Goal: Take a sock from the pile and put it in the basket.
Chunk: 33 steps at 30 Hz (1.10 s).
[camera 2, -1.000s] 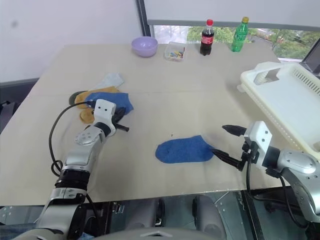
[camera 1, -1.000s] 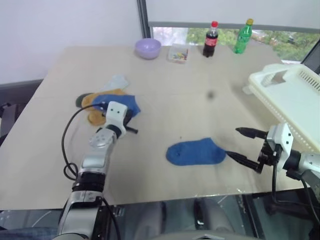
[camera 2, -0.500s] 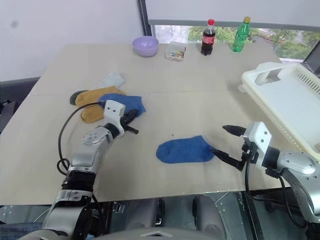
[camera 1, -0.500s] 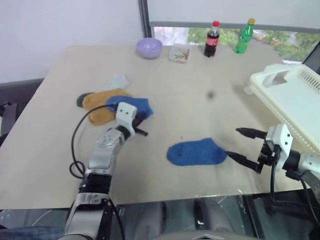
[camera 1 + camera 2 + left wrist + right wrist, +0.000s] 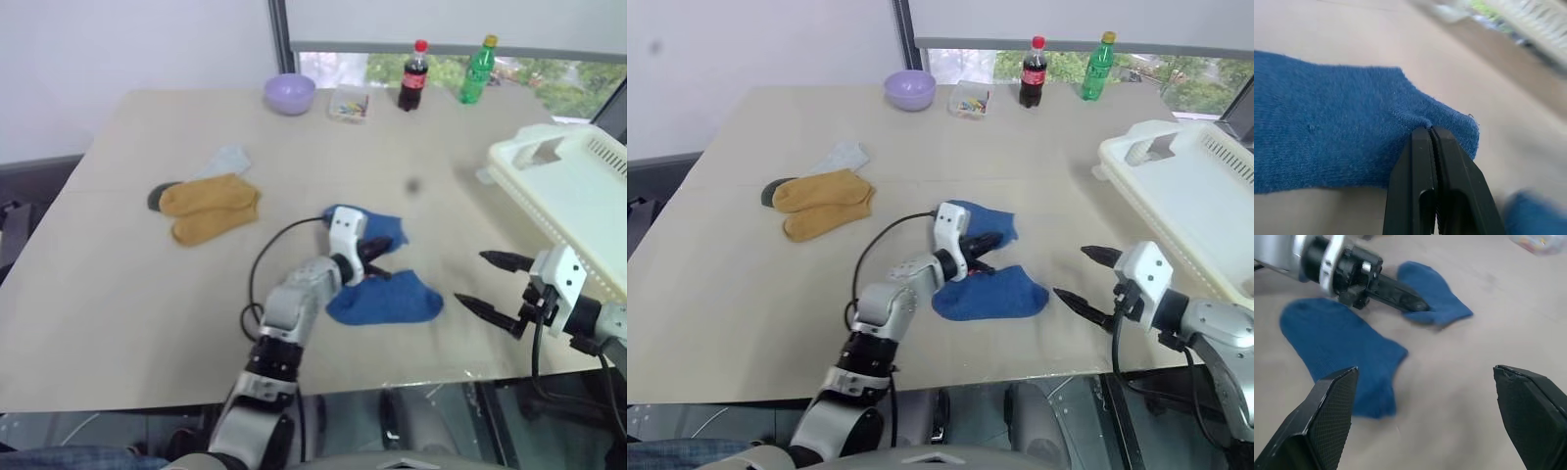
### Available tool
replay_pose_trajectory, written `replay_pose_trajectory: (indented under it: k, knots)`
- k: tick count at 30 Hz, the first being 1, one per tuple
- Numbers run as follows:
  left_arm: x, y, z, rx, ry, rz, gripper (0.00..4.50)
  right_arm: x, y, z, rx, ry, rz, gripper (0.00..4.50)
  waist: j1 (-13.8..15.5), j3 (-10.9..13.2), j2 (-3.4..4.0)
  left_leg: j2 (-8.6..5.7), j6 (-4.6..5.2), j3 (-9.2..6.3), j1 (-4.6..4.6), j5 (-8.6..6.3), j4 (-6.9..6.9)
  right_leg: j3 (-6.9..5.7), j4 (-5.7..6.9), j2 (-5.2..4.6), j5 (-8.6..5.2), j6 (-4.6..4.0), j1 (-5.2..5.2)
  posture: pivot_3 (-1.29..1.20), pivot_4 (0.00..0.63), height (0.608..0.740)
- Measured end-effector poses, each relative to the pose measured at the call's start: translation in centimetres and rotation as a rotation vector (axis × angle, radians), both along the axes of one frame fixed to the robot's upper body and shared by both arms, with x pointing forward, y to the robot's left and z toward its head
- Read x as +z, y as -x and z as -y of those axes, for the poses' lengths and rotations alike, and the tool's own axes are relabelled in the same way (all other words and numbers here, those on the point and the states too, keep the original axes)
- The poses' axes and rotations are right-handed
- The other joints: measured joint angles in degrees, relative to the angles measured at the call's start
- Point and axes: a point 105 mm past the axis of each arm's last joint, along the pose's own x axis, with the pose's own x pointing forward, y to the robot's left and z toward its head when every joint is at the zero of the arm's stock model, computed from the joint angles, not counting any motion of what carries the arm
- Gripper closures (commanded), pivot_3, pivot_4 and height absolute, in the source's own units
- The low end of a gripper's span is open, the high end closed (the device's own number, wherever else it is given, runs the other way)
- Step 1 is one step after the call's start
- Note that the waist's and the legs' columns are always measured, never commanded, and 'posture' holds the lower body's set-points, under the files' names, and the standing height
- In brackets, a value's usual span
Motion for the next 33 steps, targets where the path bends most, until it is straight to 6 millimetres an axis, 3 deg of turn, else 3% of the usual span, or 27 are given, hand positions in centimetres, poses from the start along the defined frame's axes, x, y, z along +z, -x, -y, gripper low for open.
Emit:
replay_pose_trajectory:
  k: [2,5,12,15,16,18,21,27,29,33]
  knots:
    - [0.7,-0.1,0.9,-0.029,0.016,0.007,3.90,-0.1,0.1,0.4,-0.028,0.008,-0.002,0.00,-0.1,0.0,0.00,0.00,0.00,-0.03,0.02,0.00,0.00,-0.01,0.01,0.03,0.00,0.00,0.00,0.00,0.150,0.740]
    - [0.9,-0.1,1.5,-0.066,0.016,-0.003,2.66,-0.4,0.2,0.8,-0.069,0.015,-0.016,0.00,-0.1,0.0,0.02,0.00,0.00,-0.08,0.03,0.00,0.00,-0.03,0.03,0.04,0.00,-0.01,0.00,0.00,0.150,0.740]
    - [1.6,1.7,1.3,-0.257,0.046,-0.055,2.66,-0.5,-1.3,1.0,-0.223,-0.068,-0.054,0.00,-0.3,0.0,0.03,0.02,0.00,-0.07,-0.05,0.00,-0.01,-0.04,0.00,0.03,0.00,-0.01,-0.04,0.00,0.150,0.740]
    - [4.1,2.0,0.4,-0.327,0.162,-0.043,2.66,-0.9,-2.8,-0.9,-0.278,-0.198,-0.091,0.00,-0.5,0.0,0.02,0.03,0.00,-0.14,-0.04,0.00,-0.01,-0.09,0.03,0.04,0.00,-0.02,-0.05,0.00,0.150,0.740]
    - [5.9,1.0,-0.5,-0.308,0.179,0.005,2.66,-1.4,-3.4,-2.1,-0.296,-0.261,-0.125,0.00,-0.5,0.0,0.04,0.03,0.00,-0.19,-0.05,0.00,-0.01,-0.13,0.06,0.04,0.00,-0.02,-0.04,0.00,0.150,0.740]
    - [7.0,-0.2,-1.5,-0.269,0.168,0.050,2.66,-1.9,-3.9,-2.5,-0.325,-0.295,-0.154,0.00,-0.5,0.0,0.09,0.01,0.00,-0.18,0.00,0.00,0.00,-0.13,0.05,0.04,0.00,-0.02,0.01,0.00,0.150,0.740]
    - [5.5,-4.2,-4.6,-0.112,0.056,0.056,2.66,-2.5,-6.4,-2.9,-0.436,-0.378,-0.188,0.00,-0.7,0.0,0.11,-0.02,0.01,-0.14,0.01,0.01,0.01,-0.05,0.04,0.05,0.00,-0.01,0.02,0.00,0.150,0.740]
    - [1.1,-6.5,-7.1,-0.010,-0.112,0.054,2.66,-4.3,-7.3,-5.4,-0.451,-0.433,-0.323,0.00,-0.7,0.0,0.13,-0.01,0.01,-0.23,-0.31,0.00,-0.19,-0.18,-0.24,0.06,0.25,-0.05,-0.12,0.00,0.150,0.740]
    - [1.0,-6.8,-7.0,-0.008,-0.123,0.066,2.66,-4.3,-7.3,-5.8,-0.443,-0.433,-0.334,0.00,-0.8,0.0,0.13,0.00,0.01,-0.25,-0.44,0.00,-0.20,-0.21,-0.37,0.04,0.27,-0.02,-0.17,0.00,0.150,0.740]
    - [1.1,-7.6,-7.1,0.006,-0.156,0.102,2.58,-4.5,-7.2,-7.3,-0.406,-0.459,-0.379,1.25,-1.0,0.0,0.12,-0.01,0.02,-0.28,-0.49,0.00,-0.20,-0.25,-0.41,0.03,0.27,0.00,-0.19,0.00,0.150,0.740]
